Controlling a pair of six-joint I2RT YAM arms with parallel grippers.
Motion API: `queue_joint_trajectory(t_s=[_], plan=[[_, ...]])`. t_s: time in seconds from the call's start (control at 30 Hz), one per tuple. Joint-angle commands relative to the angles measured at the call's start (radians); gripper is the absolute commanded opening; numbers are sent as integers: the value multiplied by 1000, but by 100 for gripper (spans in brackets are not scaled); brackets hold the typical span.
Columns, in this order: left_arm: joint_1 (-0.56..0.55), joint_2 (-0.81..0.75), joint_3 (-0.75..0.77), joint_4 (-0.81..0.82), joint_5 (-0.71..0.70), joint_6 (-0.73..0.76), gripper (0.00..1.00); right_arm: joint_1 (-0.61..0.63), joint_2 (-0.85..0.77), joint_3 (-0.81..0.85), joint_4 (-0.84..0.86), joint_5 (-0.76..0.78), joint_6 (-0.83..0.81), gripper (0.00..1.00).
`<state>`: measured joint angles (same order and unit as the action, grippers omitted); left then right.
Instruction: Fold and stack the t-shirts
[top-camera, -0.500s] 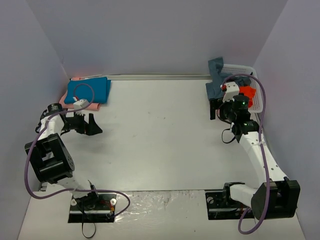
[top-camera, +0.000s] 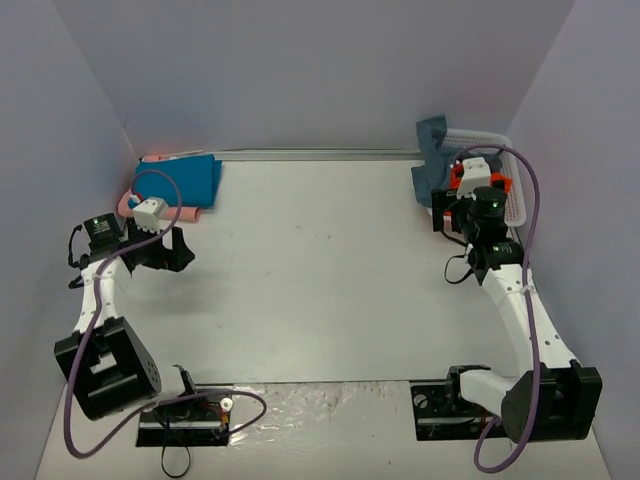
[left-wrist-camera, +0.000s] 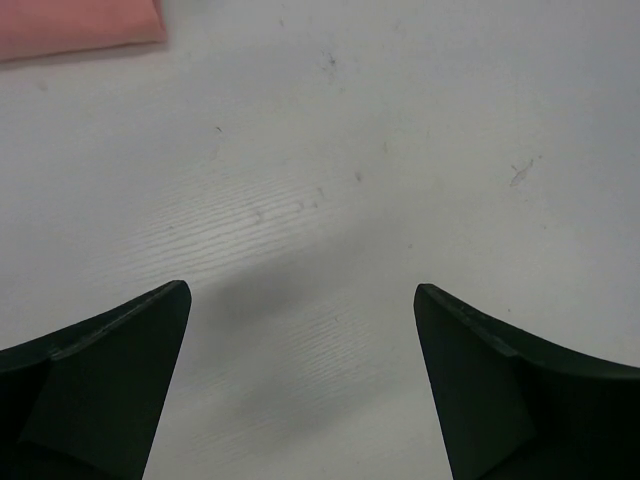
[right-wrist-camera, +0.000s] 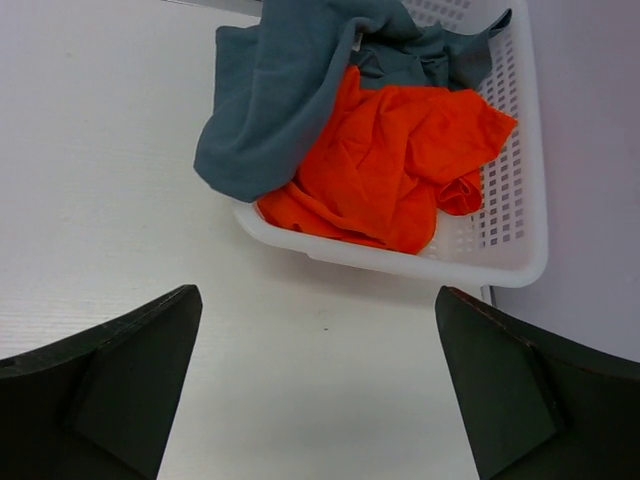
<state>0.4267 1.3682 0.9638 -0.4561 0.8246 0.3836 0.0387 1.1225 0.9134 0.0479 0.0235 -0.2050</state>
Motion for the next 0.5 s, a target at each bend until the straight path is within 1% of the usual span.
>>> queue_joint_trajectory(t_s=[0.0,0.03,0.07,0.13,0.17,0.2,0.23,0.27,0.33,0.37,0.4,0.43,0.47], plan=[[6,-160,-69,244,-77,-78,94,-3,37,54,108,99,-88,100],[6,-178,-86,258,-79,-77,94,-3,58,62,119,124,-99,100],[4,-194,-99,264,-67,-75,94,-5,115,77,124,145,-114,100],[4,-218,-94,226,-80,-52,94,-10,193,151,110,180,-134,100],[6,-221,-82,206,-96,-46,94,-16,273,182,101,170,-137,100],[9,-225,-70,186,-102,-45,94,-22,310,235,83,146,-143,100],[9,-225,-69,183,-96,-43,94,-25,348,263,79,107,-143,100],[9,-227,-71,183,-75,-40,94,-25,420,290,73,89,-134,100],[9,-225,-77,180,-55,-32,94,-25,495,398,14,29,-125,100],[9,-222,-77,174,-55,-26,94,-26,567,438,-6,15,-96,100],[9,-218,-79,168,-59,-22,94,-25,597,506,-43,-2,-91,95],[9,-216,-77,165,-59,-15,94,-25,650,533,-54,-13,-86,93],[10,-212,-79,165,-58,-14,94,-26,667,551,-75,-20,-68,92]])
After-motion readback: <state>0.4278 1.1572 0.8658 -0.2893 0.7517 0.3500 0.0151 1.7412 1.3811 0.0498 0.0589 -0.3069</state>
